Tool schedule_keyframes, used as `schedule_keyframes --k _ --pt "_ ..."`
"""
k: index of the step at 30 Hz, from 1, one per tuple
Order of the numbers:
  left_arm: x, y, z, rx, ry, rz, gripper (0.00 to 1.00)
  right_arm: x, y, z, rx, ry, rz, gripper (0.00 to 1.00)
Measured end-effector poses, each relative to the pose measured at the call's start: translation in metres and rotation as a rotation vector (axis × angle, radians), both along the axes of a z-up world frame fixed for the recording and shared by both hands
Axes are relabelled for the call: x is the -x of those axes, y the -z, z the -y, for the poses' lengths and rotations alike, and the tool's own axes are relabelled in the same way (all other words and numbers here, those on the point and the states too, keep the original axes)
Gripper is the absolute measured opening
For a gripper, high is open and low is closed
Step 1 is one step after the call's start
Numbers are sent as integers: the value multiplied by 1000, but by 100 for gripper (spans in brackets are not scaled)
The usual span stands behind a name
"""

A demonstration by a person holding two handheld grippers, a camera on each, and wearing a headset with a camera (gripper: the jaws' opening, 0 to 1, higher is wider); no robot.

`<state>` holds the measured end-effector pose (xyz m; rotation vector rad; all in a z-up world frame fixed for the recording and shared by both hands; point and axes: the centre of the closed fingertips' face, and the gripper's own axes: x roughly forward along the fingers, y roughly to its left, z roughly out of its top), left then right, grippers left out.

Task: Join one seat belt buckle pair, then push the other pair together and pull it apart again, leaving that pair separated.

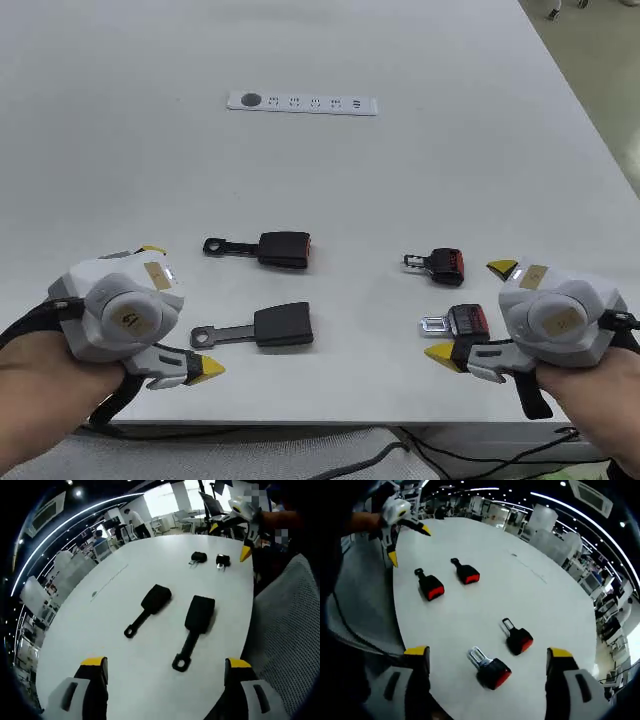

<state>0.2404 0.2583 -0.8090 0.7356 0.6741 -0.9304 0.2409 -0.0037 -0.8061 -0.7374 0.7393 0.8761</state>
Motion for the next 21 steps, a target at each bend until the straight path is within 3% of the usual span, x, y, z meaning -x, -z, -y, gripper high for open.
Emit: schedule_keyframes --k 8,11,12,16,18,21 --pt "-6 15 6 -34 25 -45 67 -1 10 6 76 -135 -9 57" --pt "-5 17 7 -49 47 -48 65 -4 10 9 92 -143 -15 55" --pt "-5 15 8 -44 48 -40 66 -6 7 9 86 -140 -8 55" --pt "-7 -4 7 10 5 -11 72 -11 -16 3 -24 -26 16 59" --pt "-6 -14 2 20 -11 4 76 -9 -20 2 -30 -15 16 66" --pt "-10 -27 -9 44 -60 34 83 -9 -27 1 -26 -2 60 76"
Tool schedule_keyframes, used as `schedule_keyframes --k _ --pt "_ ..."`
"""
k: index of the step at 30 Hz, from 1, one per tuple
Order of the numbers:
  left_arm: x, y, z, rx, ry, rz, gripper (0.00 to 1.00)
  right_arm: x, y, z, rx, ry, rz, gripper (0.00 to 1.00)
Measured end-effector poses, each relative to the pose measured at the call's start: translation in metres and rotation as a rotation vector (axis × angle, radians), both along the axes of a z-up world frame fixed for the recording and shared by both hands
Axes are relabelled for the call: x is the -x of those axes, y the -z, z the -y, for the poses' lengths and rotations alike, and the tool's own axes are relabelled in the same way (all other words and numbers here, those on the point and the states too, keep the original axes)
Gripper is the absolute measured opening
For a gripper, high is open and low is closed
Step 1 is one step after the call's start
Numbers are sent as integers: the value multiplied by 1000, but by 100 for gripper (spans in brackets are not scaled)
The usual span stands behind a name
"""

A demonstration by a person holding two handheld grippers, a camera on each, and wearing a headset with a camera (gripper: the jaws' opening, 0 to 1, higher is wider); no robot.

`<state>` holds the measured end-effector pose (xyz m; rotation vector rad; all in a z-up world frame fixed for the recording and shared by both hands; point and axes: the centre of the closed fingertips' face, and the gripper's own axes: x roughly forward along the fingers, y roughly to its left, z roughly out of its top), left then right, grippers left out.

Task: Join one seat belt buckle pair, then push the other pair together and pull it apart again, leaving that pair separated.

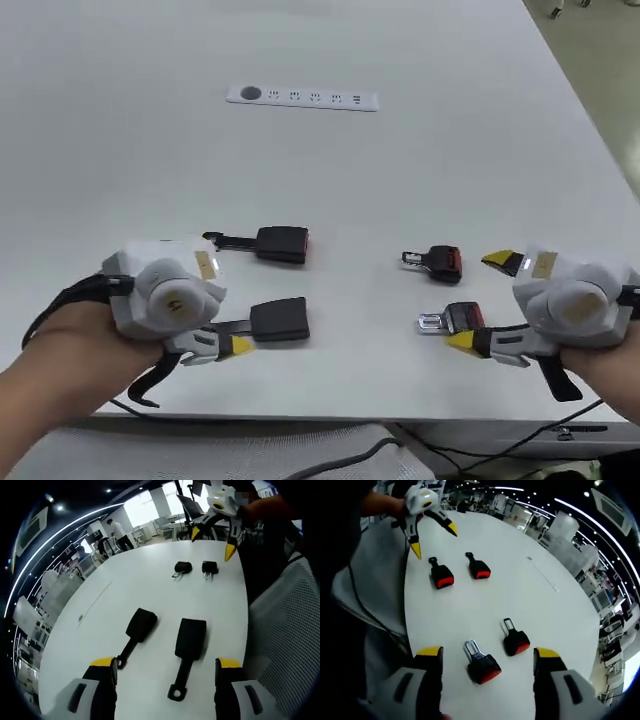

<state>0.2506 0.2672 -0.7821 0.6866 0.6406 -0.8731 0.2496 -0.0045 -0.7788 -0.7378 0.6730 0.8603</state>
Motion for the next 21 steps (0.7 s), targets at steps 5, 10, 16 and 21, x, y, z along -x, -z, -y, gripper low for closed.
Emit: schedule_keyframes --k 5,10,16,21 --pt "-4 -7 -21 -6 -58 18 92 -1 0 -2 -18 43 14 90" --pt "-4 -1 -32 -12 -90 7 100 -2 4 -7 -39 76 2 95" --pt "-1 -1 -29 -8 -89 1 100 -4 4 -15 -61 92 7 100" --pt "0 2 -26 -8 -86 -2 100 -6 4 -17 -55 84 15 100"
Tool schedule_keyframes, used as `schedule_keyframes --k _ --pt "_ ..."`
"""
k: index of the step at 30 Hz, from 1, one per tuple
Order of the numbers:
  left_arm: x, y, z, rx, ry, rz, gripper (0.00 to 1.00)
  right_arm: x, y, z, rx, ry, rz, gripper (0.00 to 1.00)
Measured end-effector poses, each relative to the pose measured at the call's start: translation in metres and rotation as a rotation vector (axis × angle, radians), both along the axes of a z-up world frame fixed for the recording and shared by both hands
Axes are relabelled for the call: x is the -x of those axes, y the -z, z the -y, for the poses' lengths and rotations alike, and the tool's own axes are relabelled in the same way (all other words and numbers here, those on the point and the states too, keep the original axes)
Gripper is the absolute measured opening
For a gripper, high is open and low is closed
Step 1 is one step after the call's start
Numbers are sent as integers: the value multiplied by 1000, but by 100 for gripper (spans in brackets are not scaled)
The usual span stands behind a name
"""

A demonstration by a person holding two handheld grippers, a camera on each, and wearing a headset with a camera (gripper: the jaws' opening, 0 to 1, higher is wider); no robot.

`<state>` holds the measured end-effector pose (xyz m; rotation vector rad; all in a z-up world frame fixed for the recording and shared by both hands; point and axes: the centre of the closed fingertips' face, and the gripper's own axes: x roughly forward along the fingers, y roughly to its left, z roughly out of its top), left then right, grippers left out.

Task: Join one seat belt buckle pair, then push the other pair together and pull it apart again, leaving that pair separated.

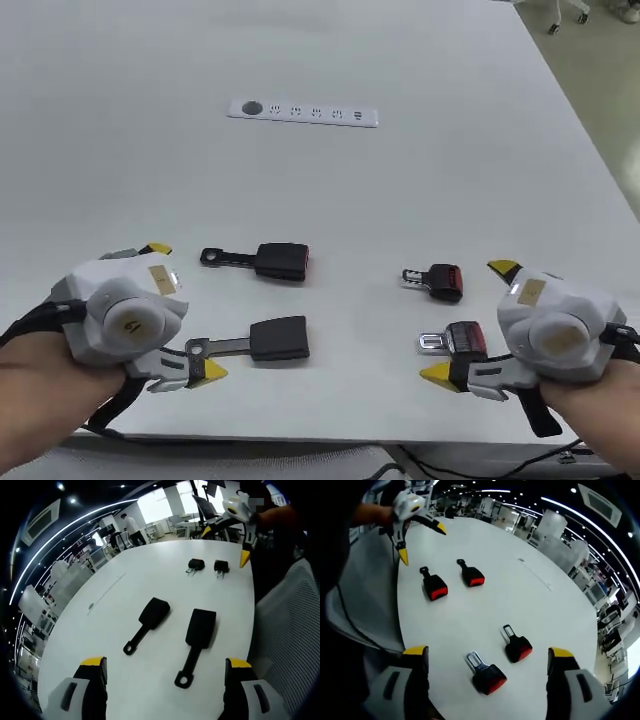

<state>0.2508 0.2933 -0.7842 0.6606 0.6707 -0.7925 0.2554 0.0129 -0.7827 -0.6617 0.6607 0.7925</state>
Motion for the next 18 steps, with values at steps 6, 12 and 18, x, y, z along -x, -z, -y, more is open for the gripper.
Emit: schedule_keyframes --k 6,12,18 --pt "1 3 2 -2 3 -1 100 -1 4 -1 -4 4 -3 100" --pt "-1 11 8 -17 31 -15 99 2 11 1 32 -49 -31 88" --pt "1 26 26 -6 110 -73 79 0 20 4 60 -119 -41 73"
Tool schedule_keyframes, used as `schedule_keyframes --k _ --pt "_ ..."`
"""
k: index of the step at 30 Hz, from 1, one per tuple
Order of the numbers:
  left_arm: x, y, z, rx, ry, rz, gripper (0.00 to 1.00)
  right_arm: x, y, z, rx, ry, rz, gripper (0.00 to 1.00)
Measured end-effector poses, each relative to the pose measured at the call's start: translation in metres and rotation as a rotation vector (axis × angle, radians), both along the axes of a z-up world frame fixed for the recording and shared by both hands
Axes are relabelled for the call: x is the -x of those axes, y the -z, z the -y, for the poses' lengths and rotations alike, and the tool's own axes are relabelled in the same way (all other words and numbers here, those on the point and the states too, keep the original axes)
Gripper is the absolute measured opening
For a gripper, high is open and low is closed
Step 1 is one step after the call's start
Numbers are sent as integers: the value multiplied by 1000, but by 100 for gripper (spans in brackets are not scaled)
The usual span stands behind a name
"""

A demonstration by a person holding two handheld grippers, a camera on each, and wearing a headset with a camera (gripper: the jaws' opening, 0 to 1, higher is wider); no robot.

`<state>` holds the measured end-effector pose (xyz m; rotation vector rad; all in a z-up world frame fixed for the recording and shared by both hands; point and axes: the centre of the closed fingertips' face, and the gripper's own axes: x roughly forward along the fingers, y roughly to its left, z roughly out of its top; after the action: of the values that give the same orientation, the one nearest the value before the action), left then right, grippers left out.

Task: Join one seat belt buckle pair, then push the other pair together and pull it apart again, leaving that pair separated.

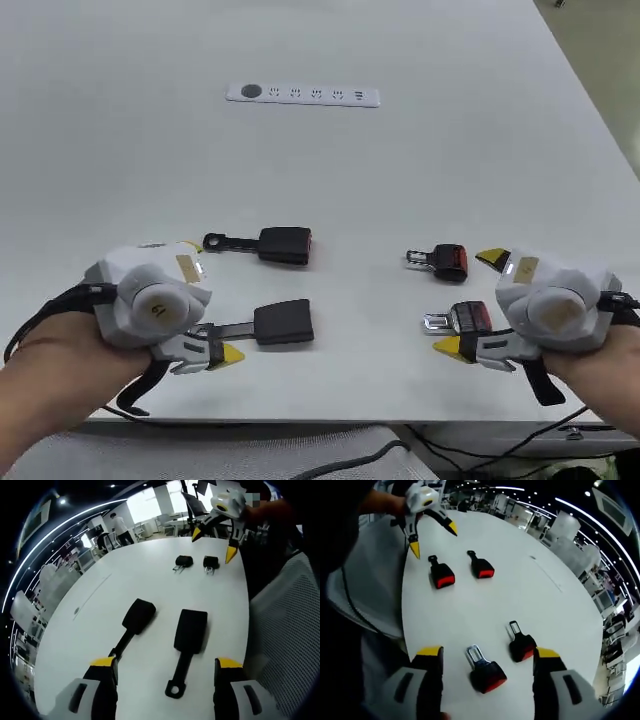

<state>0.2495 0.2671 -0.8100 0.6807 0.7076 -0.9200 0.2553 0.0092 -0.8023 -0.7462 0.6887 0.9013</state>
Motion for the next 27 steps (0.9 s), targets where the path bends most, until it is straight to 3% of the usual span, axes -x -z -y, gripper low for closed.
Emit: schedule_keyframes --k 1,4,9,13,18,19,20,27 --pt "0 5 2 -16 14 -19 75 2 3 -1 7 -27 -16 69" --pt "-3 11 9 -43 51 -24 71 6 12 -1 46 -102 -35 61" --pt "-1 19 30 -41 135 -46 54 5 25 4 97 -174 -72 51" --pt "-2 30 39 -60 173 -56 54 0 34 13 127 -201 -102 43" --pt "9 49 42 -91 221 -136 50 3 47 26 184 -250 -180 36" --pt "10 50 41 -98 224 -138 48 3 48 27 186 -252 -186 36" --pt "8 49 47 -67 220 -132 47 4 50 29 195 -263 -195 36" --pt "6 47 51 -78 259 -150 45 4 56 32 238 -312 -233 35"
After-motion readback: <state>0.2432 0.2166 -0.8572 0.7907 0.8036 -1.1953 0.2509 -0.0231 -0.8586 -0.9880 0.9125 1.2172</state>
